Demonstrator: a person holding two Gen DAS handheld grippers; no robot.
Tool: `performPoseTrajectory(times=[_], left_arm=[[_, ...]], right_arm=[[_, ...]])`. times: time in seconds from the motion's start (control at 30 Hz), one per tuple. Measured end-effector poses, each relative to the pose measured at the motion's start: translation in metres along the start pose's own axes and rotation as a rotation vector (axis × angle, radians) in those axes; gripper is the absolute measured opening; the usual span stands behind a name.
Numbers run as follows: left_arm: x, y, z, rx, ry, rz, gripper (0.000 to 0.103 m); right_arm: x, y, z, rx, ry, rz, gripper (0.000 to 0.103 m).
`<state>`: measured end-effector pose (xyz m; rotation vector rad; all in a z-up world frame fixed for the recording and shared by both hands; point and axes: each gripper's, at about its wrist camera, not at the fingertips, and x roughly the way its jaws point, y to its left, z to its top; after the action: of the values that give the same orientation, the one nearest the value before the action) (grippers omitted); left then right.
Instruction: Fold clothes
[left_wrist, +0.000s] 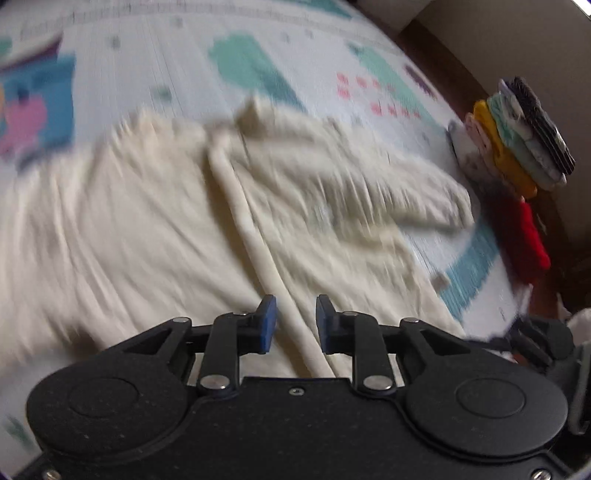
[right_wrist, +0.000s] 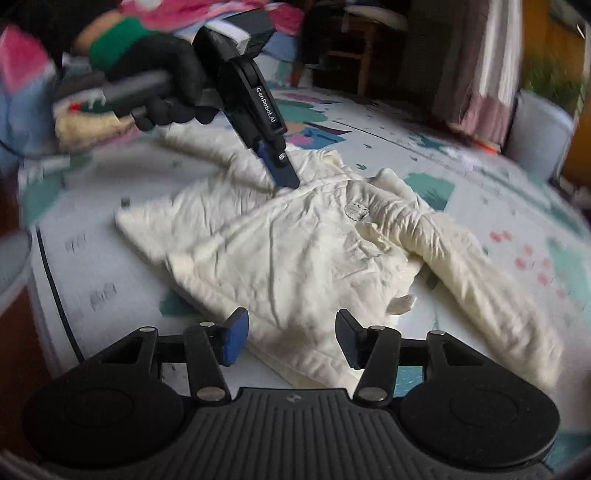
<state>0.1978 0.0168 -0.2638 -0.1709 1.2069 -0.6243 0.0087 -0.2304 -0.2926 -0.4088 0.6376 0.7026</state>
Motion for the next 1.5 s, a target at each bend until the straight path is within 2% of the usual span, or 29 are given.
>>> performPoseTrajectory(times=[0.1,0.13,0.23,0.3,0.33,0.37,0.43,0.53,0.6,0.7,0.83,0.9,0.93,1.0,1.07,1.13,1.17,1.23,1.27,1.3,1.37,1.43,1.5], left_arm=[[0.009,0.003,-0.004,-0.060,0.007,-0.010,0.021],[0.012,0.006,-0.005,-0.093,0.009,-0.024,0.021],[0.017,0.006,-0.005,-0.106,0.010,-0.023,0.019],[0.015,0.005,-0.005,-0.087,-0.003,-0.021,0.011],[0.012,0.003,-0.005,-0.074,-0.011,-0.021,0.011],[0.006,0.000,-0.003,-0.062,-0.020,-0.014,0.010],[-0.006,-0.004,0.001,-0.038,-0.040,-0.003,0.010],[-0.006,-0.005,0.000,0.005,-0.031,0.042,0.010],[0.003,-0.006,-0.005,0.044,-0.002,0.088,0.010],[0.003,-0.015,-0.006,0.126,0.002,0.123,0.013],[-0.015,-0.043,-0.005,0.315,-0.080,0.233,0.016],[-0.015,-0.054,-0.005,0.364,-0.109,0.193,0.018],[-0.009,-0.057,-0.005,0.363,-0.100,0.167,0.021],[0.012,-0.059,-0.009,0.402,-0.051,0.177,0.026],[0.034,-0.056,-0.014,0.444,0.018,0.196,0.028],[0.030,-0.056,-0.007,0.427,0.004,0.178,0.028],[0.027,-0.057,-0.002,0.412,0.001,0.170,0.029],[0.021,-0.059,0.003,0.410,-0.048,0.154,0.037],[0.018,-0.060,0.005,0.409,-0.067,0.148,0.042],[0.021,-0.061,0.005,0.410,-0.065,0.148,0.042],[0.025,-0.061,0.006,0.414,-0.060,0.147,0.042],[0.028,-0.061,0.001,0.425,-0.048,0.150,0.042],[0.029,-0.059,-0.001,0.427,-0.040,0.153,0.042]], right_arm=[[0.006,0.023,-0.001,-0.190,0.006,0.001,0.053],[0.009,0.030,-0.002,-0.251,0.008,0.001,0.050],[0.017,0.034,0.001,-0.281,0.037,0.006,0.044],[0.019,0.033,0.004,-0.280,0.042,0.023,0.034],[0.019,0.033,0.005,-0.276,0.044,0.036,0.023],[0.019,0.032,0.006,-0.271,0.044,0.049,0.017],[0.012,0.032,0.015,-0.243,0.018,0.069,0.009],[0.015,0.035,0.025,-0.190,0.027,0.102,0.012],[0.024,0.043,0.022,-0.214,0.051,0.096,0.017],[0.012,0.043,0.020,-0.201,0.013,0.121,0.024],[-0.007,0.018,0.019,-0.070,-0.079,0.045,0.030],[0.001,0.004,0.017,-0.002,-0.047,0.004,0.031],[0.007,-0.002,0.015,0.033,-0.022,-0.004,0.031],[0.022,-0.015,0.006,0.138,0.068,0.038,0.032],[0.020,-0.027,0.003,0.221,0.072,0.079,0.033],[0.012,-0.042,0.001,0.314,0.043,0.097,0.033],[0.003,-0.056,-0.002,0.400,-0.001,0.083,0.038],[-0.005,-0.097,-0.014,0.664,-0.034,0.042,0.043],[-0.006,-0.117,-0.025,0.790,-0.051,0.017,0.043],[-0.006,-0.140,-0.037,0.929,-0.073,-0.018,0.043],[-0.015,-0.179,-0.057,1.094,-0.106,-0.175,0.043],[-0.030,-0.203,-0.064,1.095,-0.124,-0.368,0.045],[-0.041,-0.218,-0.068,1.059,-0.138,-0.445,0.049]])
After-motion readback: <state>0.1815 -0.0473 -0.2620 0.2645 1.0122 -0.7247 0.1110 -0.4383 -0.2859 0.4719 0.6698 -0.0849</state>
